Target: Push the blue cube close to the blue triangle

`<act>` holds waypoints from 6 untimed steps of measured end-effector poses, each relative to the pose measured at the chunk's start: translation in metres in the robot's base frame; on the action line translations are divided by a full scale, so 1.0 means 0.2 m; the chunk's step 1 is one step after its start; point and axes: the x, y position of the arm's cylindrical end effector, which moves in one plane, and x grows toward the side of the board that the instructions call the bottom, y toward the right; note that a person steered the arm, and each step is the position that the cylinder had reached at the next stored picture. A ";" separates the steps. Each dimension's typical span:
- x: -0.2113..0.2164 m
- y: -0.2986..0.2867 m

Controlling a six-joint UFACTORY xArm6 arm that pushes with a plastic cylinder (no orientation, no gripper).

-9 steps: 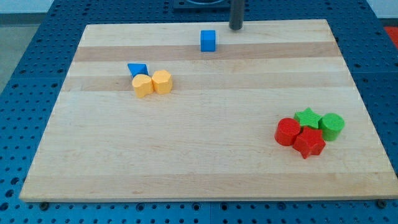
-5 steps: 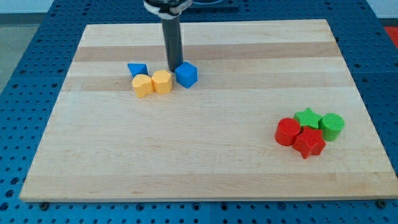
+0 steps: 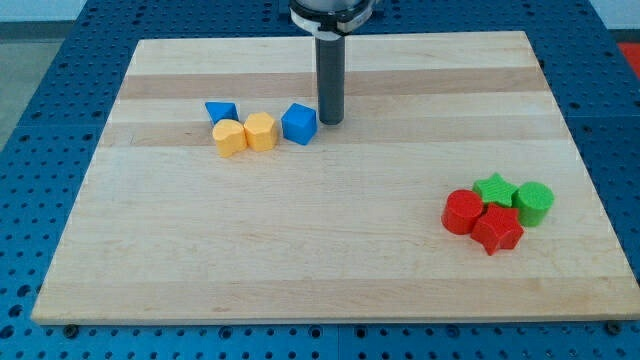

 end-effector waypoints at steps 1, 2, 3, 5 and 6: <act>0.07 0.00; 0.10 0.00; 0.13 -0.04; 0.13 -0.11; 0.13 -0.14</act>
